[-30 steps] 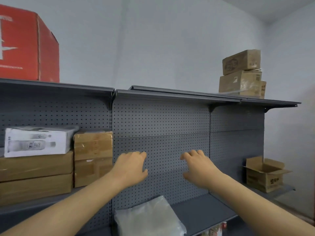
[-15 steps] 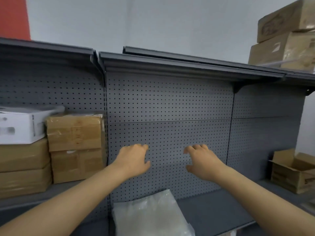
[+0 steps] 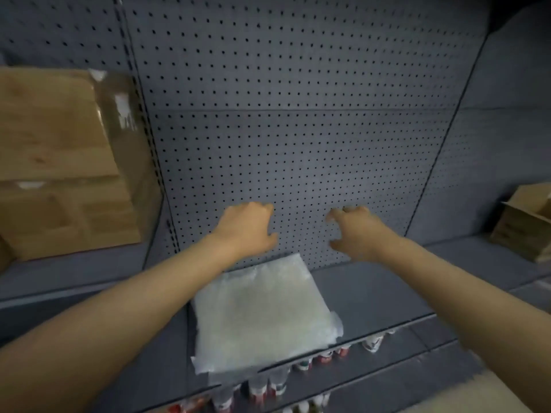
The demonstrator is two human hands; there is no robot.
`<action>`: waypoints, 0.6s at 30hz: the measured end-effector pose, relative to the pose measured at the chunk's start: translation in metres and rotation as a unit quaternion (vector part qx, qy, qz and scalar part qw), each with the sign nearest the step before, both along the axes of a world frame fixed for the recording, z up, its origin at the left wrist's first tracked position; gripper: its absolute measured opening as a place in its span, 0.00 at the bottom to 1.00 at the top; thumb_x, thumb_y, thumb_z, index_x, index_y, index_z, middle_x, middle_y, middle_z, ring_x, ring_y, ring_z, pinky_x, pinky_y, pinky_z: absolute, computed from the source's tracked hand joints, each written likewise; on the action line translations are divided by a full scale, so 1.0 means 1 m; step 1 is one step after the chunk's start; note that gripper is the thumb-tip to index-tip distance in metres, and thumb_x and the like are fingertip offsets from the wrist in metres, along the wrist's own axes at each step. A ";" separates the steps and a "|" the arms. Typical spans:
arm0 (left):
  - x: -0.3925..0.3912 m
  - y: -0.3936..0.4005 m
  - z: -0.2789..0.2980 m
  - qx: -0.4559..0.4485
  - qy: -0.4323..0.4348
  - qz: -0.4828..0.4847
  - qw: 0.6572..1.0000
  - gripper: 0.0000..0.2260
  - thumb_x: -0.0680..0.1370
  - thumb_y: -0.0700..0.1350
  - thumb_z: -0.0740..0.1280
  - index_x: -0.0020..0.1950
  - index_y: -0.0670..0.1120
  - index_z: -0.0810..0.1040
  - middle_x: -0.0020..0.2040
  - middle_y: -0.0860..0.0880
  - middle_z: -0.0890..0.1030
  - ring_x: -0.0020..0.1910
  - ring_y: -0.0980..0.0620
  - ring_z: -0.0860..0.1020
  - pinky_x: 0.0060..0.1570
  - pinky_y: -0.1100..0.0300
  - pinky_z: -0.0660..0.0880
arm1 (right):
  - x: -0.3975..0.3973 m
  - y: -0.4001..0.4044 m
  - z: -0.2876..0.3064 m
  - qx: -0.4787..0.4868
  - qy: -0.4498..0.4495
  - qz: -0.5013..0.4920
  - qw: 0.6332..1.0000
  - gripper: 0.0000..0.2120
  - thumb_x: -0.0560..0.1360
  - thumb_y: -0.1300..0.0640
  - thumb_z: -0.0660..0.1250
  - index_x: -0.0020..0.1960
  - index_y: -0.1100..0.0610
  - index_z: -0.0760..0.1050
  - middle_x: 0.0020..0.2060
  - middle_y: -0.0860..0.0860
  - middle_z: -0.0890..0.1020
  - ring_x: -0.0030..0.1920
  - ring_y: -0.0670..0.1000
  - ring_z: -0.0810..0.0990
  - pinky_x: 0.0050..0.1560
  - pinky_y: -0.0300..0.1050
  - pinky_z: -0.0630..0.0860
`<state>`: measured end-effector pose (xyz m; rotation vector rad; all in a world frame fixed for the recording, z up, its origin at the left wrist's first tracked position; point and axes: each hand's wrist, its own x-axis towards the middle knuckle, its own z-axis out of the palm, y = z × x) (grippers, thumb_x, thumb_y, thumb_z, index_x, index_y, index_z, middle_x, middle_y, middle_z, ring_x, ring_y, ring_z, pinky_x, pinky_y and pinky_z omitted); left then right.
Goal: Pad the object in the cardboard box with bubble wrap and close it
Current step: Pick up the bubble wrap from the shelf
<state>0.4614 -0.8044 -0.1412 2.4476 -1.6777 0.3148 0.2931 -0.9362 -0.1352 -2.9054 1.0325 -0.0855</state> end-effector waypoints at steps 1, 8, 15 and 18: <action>0.004 -0.008 -0.009 0.011 0.002 0.002 1.000 0.17 0.77 0.53 0.63 0.60 0.44 0.73 0.50 0.46 0.80 0.45 0.48 0.79 0.43 0.55 0.75 | 0.005 -0.009 -0.009 0.012 0.003 0.000 1.000 0.27 0.76 0.51 0.66 0.72 0.54 0.61 0.66 0.57 0.70 0.68 0.59 0.63 0.65 0.53 0.68; 0.024 -0.060 -0.074 0.077 0.028 0.036 0.996 0.18 0.77 0.53 0.62 0.63 0.43 0.72 0.53 0.44 0.78 0.48 0.45 0.77 0.45 0.56 0.73 | 0.040 -0.073 -0.080 0.082 0.034 0.022 0.996 0.26 0.76 0.52 0.66 0.71 0.54 0.63 0.65 0.56 0.70 0.68 0.58 0.63 0.64 0.53 0.68; 0.044 -0.081 -0.127 0.093 0.064 0.081 0.990 0.16 0.77 0.53 0.63 0.58 0.43 0.73 0.51 0.44 0.79 0.47 0.45 0.78 0.42 0.57 0.71 | 0.070 -0.106 -0.142 0.130 0.069 0.050 0.988 0.26 0.75 0.51 0.67 0.70 0.55 0.64 0.62 0.58 0.72 0.66 0.59 0.65 0.62 0.52 0.68; 0.053 -0.076 -0.152 0.100 0.090 0.102 0.986 0.18 0.77 0.54 0.63 0.60 0.44 0.72 0.53 0.44 0.79 0.49 0.45 0.78 0.47 0.54 0.73 | 0.084 -0.113 -0.170 0.151 0.094 0.046 0.983 0.27 0.74 0.49 0.68 0.70 0.53 0.64 0.65 0.57 0.71 0.67 0.60 0.65 0.63 0.52 0.68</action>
